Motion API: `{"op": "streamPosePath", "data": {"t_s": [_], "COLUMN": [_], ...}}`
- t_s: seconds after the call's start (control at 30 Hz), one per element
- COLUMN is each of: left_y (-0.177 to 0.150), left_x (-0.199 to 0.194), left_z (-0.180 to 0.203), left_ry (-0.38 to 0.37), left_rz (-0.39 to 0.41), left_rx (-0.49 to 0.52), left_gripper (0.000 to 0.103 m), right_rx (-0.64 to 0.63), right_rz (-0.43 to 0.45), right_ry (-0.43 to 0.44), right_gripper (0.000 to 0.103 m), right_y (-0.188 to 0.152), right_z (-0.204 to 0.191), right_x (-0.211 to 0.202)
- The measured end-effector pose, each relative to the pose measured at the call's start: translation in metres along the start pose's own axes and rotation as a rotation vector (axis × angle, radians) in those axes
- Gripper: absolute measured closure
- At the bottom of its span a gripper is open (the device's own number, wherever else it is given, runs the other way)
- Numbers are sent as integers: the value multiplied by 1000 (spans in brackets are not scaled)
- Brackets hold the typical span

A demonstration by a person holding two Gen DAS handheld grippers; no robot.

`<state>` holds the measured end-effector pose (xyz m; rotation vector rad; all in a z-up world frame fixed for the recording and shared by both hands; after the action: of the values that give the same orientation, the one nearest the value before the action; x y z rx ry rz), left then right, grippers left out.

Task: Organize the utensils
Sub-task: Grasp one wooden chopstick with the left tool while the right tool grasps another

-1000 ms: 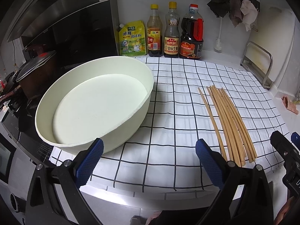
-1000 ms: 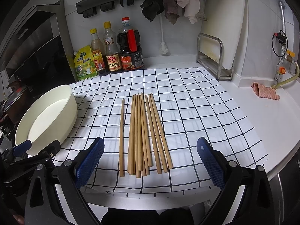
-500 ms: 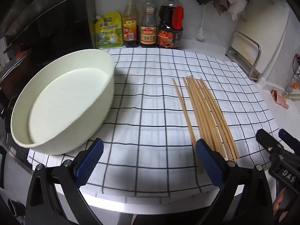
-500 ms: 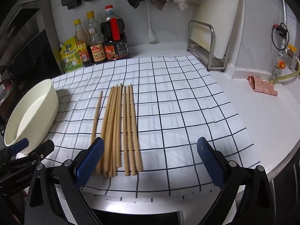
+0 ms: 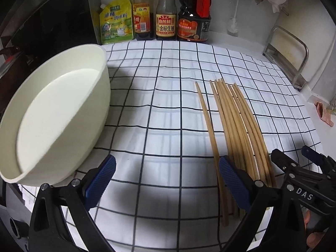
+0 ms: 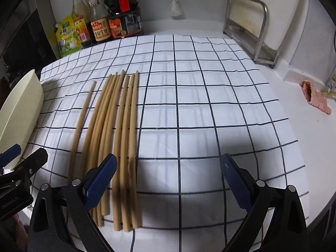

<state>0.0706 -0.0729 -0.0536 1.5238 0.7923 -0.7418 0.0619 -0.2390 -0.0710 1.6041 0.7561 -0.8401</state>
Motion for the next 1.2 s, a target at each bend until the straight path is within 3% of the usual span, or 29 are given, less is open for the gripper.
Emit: {"op": "streamPosePath", "data": {"t_s": [0.47,0.67,1.07,1.2], "left_y": [4,6,10,7], "left_x": [25,28,38,34], "left_z": [16,22,34,38], "left_ry": [32,25,65,21], "left_rz": [-37,-44,-49,-38], "left_rx": [21,13,70,77], "left_gripper": [6,6,7,25], "right_rx": [-54,-76,-80,-113], "right_rz": [-33,-21,6,16], "right_ry": [-46,-24,18,36], "right_gripper": [9,10,29,44], "right_y": [11,9,7,5], "right_z": [2,1,-1,-8], "right_x": [25,24,21,18]}}
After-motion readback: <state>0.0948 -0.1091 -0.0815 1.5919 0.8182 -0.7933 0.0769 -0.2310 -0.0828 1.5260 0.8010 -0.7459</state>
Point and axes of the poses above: each gripper's, at about its wrist camera, not at the fingertips, and x roughly the way its jaws point, z to its right, y to its top, the point moved 2 cm from there along x, roughly the way its jaws point, and after that the axes turned 8 degrees about y, right-handed, at the moved point
